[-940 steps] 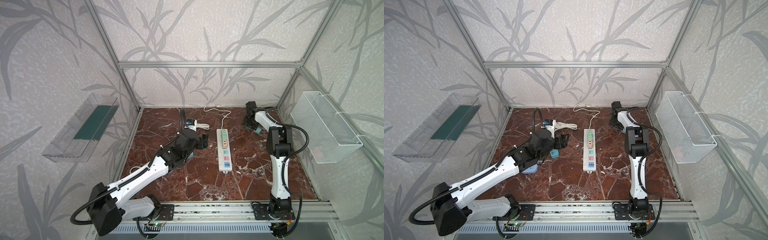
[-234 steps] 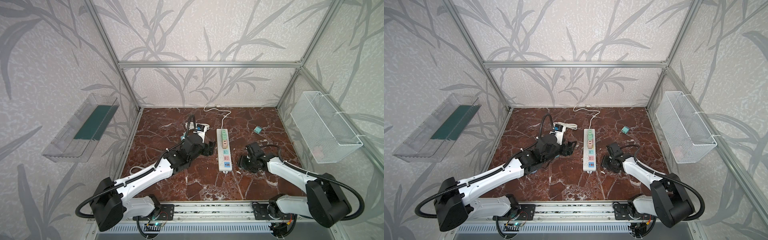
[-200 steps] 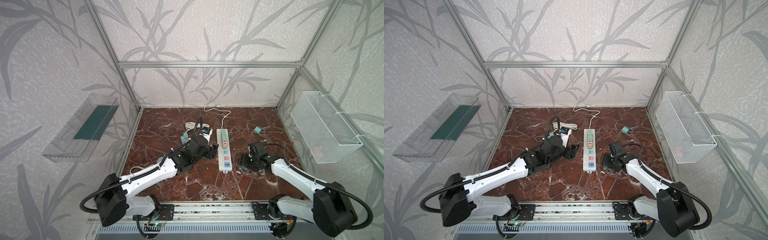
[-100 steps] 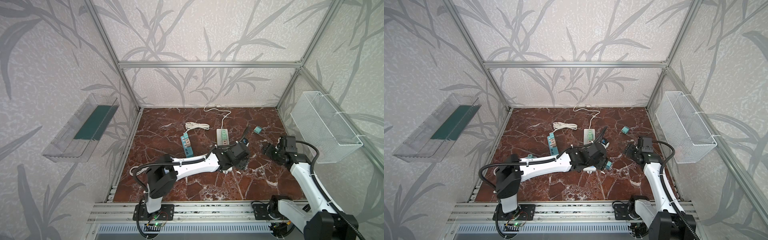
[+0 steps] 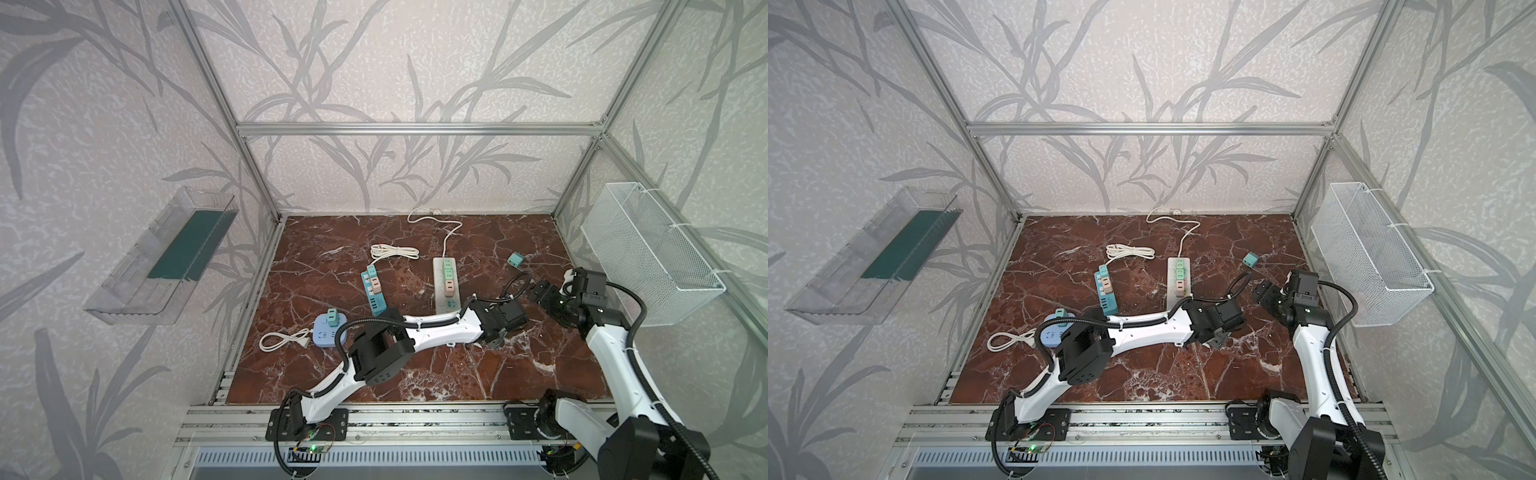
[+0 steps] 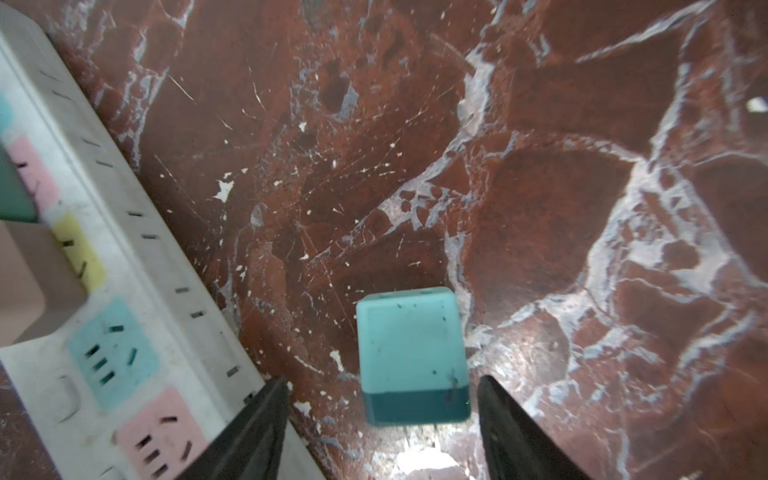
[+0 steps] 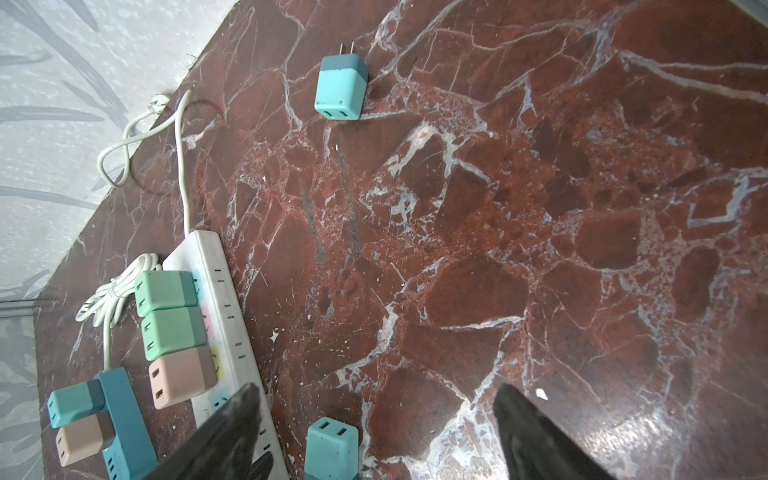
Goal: Insert the plug
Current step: 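Close the left gripper on the teal cube adapter and lift it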
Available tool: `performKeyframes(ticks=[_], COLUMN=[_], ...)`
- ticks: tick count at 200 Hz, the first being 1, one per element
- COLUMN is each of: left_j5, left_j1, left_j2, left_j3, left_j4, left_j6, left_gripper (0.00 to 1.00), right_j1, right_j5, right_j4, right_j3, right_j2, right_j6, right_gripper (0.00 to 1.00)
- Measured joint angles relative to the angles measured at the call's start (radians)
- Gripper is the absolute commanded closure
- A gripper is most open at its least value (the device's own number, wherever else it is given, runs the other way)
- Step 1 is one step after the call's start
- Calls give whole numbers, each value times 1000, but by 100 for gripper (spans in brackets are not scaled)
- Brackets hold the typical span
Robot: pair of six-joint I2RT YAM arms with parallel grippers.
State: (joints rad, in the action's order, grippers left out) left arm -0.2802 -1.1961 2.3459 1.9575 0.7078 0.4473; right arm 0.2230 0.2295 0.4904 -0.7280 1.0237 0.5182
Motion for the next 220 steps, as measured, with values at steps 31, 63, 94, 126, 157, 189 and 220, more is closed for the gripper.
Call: performKeyframes(ticks=[31, 63, 94, 126, 157, 189, 220], left_j5=[-6, -6, 8, 29, 68, 98, 123], left_j1=[0, 0, 0, 2, 6, 14, 24], left_j2=[56, 60, 61, 61, 61, 60, 50], left_j3=[39, 61, 65, 65, 57, 56, 42], left_j4=[28, 32, 34, 39, 59, 56, 40], left_j6=[-1, -8, -25, -24, -32, -48, -56], left_gripper=[40, 46, 58, 45, 46, 73, 96], right_j1=[0, 0, 0, 0, 1, 1, 1], right_j5=[16, 26, 38, 45, 52, 57, 61], right_j4=[-1, -4, -15, -15, -15, -15, -15], right_j3=[4, 5, 5, 5, 5, 5, 5], right_j2=[-13, -19, -19, -19, -19, -19, -26], right_j6=[-8, -11, -11, -11, -11, -11, -11], right_gripper=[18, 19, 20, 19, 20, 20, 21])
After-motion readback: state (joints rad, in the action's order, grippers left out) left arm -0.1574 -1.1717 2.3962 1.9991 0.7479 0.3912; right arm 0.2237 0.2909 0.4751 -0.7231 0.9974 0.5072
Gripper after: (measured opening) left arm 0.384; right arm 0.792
